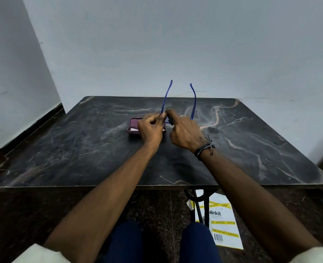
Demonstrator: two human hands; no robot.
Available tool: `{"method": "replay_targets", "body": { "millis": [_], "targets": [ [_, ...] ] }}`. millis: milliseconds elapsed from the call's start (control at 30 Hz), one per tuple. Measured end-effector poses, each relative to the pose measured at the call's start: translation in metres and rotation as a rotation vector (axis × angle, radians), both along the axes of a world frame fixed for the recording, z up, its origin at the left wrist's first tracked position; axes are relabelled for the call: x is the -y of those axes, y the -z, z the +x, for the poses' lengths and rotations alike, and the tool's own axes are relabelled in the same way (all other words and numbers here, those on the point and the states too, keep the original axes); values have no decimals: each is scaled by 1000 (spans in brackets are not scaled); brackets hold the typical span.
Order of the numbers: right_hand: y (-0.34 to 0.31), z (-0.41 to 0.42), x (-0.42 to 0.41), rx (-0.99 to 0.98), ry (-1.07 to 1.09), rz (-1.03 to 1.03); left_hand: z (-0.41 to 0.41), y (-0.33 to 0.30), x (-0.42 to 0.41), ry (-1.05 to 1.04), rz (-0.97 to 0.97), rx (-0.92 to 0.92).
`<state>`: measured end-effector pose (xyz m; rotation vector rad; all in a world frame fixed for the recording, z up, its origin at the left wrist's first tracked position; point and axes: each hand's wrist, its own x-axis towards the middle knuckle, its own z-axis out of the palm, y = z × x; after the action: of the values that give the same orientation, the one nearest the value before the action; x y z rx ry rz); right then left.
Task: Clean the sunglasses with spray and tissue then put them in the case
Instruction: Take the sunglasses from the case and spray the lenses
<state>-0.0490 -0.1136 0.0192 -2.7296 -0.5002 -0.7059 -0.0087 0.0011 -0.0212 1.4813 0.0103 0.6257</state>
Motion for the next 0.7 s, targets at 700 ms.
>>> {"method": "replay_targets", "body": {
  "millis": [700],
  "targets": [
    [1,1,5,-53,89,-22,-5,-1,0,8,-31,-26]
  ]
}}
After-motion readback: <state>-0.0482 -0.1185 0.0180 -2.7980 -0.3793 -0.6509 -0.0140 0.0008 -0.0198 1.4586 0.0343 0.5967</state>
